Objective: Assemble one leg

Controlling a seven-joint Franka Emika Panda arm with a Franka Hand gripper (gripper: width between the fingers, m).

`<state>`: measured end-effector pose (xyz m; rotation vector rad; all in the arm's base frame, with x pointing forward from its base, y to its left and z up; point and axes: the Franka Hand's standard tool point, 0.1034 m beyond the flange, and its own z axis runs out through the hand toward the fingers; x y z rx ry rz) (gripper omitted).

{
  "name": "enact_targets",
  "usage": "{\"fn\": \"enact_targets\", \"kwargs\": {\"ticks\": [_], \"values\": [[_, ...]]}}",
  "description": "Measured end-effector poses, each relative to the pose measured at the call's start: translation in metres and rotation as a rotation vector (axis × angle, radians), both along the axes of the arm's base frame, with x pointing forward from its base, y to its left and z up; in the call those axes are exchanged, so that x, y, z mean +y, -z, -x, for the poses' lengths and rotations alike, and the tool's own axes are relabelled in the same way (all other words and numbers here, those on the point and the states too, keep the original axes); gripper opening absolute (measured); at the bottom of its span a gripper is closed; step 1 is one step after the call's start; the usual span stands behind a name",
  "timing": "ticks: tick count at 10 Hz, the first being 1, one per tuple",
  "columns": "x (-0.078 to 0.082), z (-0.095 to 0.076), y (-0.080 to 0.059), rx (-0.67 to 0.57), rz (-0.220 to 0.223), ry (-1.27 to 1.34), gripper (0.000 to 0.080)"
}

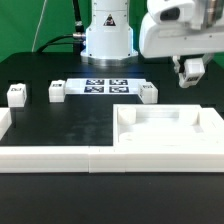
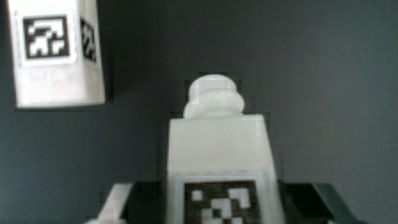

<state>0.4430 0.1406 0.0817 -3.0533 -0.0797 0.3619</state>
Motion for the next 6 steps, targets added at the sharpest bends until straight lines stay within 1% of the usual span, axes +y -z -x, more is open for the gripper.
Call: {"fn": "enact_targets", "kwargs": {"ticks": [1, 2, 3, 4, 5, 6], "values": [[-0.003, -0.002, -0.011, -0.083, -0.004, 0.005, 0.0288], [-0.005, -0.004, -0.019, -0.158, -0.010, 0.008, 0.0288], [-0.004, -0.005, -0.022, -0.215, -0.016, 0.013, 0.0288], [-0.001, -0.011, -0.021, -0.331, -0.034, 0.015, 0.0288], [-0.001, -0.005, -0.017, -0.336, -0.034, 0.011, 0.0288], [-0.001, -0.008, -0.017, -0.338, -0.035, 0.008, 0.0288]]}}
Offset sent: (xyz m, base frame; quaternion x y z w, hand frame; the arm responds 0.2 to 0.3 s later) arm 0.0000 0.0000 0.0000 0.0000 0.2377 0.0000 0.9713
